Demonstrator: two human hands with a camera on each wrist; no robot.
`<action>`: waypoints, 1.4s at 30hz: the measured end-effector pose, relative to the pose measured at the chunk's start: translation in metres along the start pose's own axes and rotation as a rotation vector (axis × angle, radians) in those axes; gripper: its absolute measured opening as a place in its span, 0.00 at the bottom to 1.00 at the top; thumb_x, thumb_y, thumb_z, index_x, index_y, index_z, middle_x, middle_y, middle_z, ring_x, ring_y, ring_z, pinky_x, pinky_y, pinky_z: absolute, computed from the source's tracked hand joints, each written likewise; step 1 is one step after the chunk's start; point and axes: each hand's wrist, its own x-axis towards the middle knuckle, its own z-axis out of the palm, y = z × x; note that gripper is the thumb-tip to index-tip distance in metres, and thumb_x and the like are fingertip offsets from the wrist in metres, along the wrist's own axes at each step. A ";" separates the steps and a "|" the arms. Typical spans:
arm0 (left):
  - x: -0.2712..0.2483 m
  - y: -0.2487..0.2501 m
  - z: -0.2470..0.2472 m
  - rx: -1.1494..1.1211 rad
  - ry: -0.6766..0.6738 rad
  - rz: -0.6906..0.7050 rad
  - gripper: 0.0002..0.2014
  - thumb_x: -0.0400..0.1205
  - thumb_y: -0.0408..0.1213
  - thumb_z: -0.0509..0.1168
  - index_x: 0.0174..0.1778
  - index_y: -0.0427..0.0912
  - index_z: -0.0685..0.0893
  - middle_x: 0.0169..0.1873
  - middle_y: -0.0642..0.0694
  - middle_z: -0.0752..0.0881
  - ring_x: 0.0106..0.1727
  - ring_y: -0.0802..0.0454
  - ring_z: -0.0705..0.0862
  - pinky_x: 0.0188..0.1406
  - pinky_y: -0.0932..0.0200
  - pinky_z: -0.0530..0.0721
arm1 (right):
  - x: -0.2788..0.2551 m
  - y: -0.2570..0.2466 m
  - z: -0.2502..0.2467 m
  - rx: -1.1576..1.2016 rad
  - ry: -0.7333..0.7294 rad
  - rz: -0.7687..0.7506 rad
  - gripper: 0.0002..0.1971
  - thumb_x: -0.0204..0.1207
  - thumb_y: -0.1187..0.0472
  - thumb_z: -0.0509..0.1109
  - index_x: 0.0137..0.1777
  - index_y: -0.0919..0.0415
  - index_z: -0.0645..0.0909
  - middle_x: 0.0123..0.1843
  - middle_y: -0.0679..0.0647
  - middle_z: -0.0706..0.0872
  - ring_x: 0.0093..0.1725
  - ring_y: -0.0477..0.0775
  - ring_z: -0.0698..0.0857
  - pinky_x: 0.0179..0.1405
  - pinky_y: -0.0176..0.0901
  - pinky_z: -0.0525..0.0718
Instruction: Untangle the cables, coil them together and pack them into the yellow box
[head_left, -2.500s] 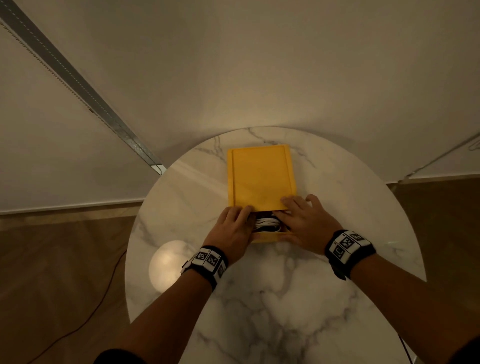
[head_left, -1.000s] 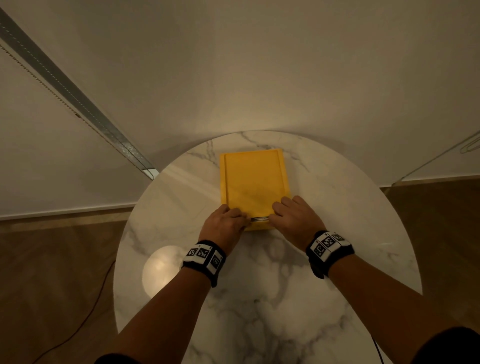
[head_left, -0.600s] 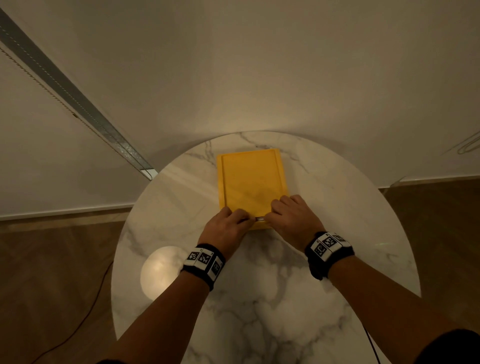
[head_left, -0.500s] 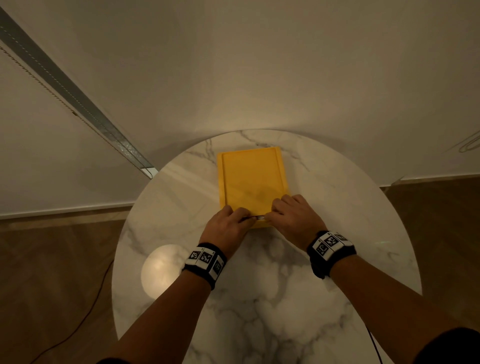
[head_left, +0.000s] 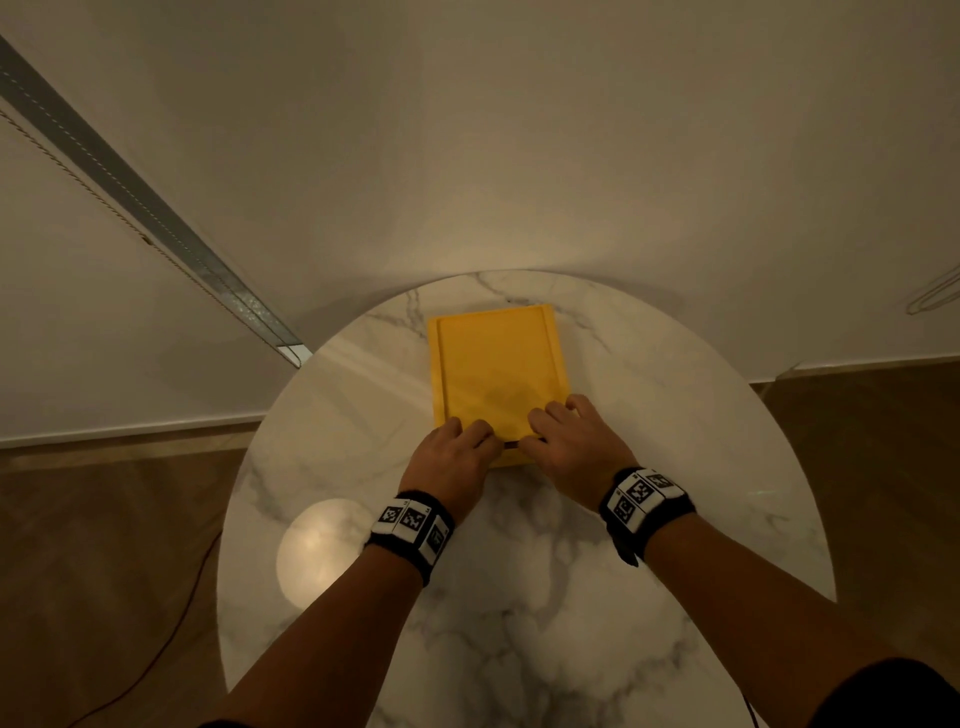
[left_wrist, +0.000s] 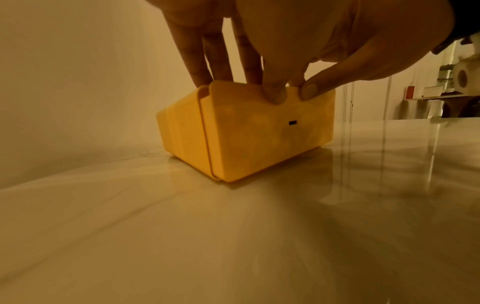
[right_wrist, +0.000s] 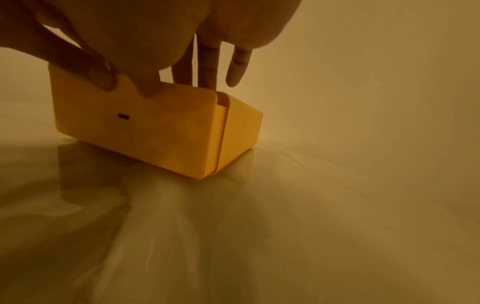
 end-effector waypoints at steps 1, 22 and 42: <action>0.001 0.000 -0.001 0.003 -0.008 0.000 0.13 0.68 0.31 0.85 0.42 0.45 0.89 0.39 0.46 0.87 0.31 0.43 0.79 0.25 0.54 0.77 | 0.001 0.000 0.000 -0.003 0.006 -0.004 0.11 0.79 0.69 0.61 0.38 0.59 0.81 0.40 0.60 0.82 0.37 0.62 0.80 0.46 0.57 0.81; 0.002 -0.003 -0.009 -0.062 -0.035 -0.093 0.14 0.68 0.29 0.84 0.36 0.48 0.86 0.32 0.48 0.84 0.33 0.43 0.82 0.21 0.56 0.76 | 0.007 0.007 -0.001 -0.058 -0.024 0.014 0.11 0.76 0.72 0.64 0.36 0.58 0.77 0.34 0.56 0.80 0.33 0.60 0.79 0.49 0.55 0.81; -0.061 -0.005 -0.021 -0.156 0.025 -0.304 0.17 0.73 0.34 0.81 0.58 0.47 0.90 0.60 0.44 0.86 0.53 0.41 0.85 0.47 0.47 0.89 | -0.040 -0.023 -0.027 0.180 -0.145 0.308 0.12 0.75 0.47 0.74 0.52 0.53 0.84 0.57 0.55 0.87 0.54 0.60 0.84 0.53 0.54 0.83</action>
